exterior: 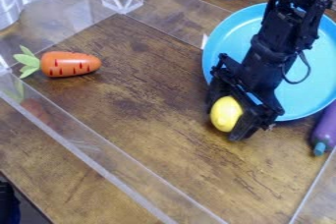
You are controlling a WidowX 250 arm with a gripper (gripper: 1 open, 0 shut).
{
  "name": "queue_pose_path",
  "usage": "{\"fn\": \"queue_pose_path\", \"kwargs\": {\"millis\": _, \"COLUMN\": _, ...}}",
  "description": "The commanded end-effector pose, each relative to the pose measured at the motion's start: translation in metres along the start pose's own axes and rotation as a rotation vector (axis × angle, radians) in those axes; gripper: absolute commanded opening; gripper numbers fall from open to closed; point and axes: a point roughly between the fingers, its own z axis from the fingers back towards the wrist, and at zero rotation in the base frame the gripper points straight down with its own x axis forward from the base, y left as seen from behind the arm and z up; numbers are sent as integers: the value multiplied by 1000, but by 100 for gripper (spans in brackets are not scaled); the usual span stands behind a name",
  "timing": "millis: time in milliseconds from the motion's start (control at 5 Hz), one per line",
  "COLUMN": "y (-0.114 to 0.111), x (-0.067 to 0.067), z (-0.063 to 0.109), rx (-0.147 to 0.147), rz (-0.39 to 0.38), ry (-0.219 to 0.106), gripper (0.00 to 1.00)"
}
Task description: Put the lemon on the blue tray
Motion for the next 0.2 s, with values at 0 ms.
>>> {"fn": "queue_pose_path", "kwargs": {"millis": 0, "y": 11, "x": 1, "z": 50, "rx": 8, "rz": 34, "ry": -143, "gripper": 0}}
